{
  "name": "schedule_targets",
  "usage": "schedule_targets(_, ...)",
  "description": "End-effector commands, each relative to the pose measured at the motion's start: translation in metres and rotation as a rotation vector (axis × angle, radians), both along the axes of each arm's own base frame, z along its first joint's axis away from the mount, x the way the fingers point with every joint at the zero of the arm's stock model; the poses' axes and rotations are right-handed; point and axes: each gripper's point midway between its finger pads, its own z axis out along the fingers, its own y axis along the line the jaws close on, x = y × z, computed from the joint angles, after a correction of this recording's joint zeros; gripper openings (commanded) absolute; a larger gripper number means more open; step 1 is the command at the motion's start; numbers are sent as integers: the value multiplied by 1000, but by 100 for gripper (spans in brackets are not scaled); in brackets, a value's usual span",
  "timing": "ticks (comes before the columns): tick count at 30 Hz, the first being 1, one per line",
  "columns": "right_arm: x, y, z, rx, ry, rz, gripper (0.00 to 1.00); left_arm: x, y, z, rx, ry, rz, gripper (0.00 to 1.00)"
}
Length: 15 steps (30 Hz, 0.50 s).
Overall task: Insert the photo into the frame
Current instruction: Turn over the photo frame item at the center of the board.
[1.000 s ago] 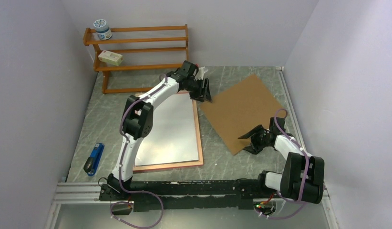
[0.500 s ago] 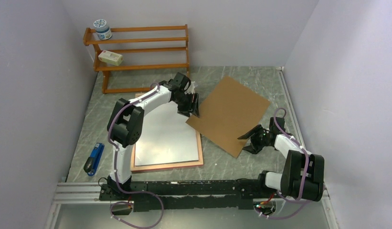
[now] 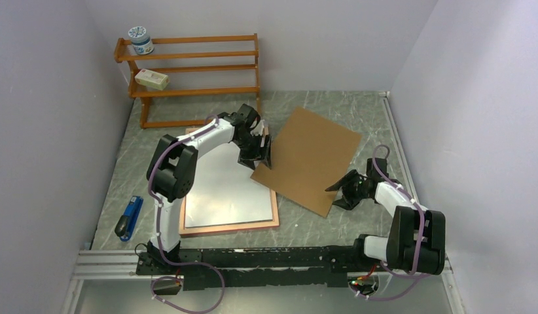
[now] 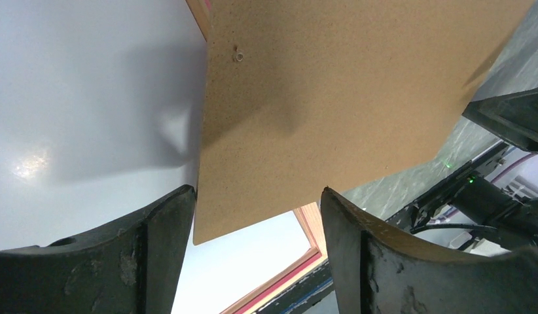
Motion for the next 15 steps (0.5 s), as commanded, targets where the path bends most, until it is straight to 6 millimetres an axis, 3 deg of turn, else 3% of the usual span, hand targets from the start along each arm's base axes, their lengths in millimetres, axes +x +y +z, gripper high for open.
schedule_targets(1, -13, -32, -26, -204, 81, -12, 59, 0, -2, 14, -33, 40, 31, 77)
schedule_targets(12, -16, -29, -35, -182, 106, -5, 59, -6, 1, -6, -10, 153, 81, 78)
schedule_targets(15, -17, -28, -36, -178, 110, -5, 59, -8, -11, 2, -91, 168, 68, 73)
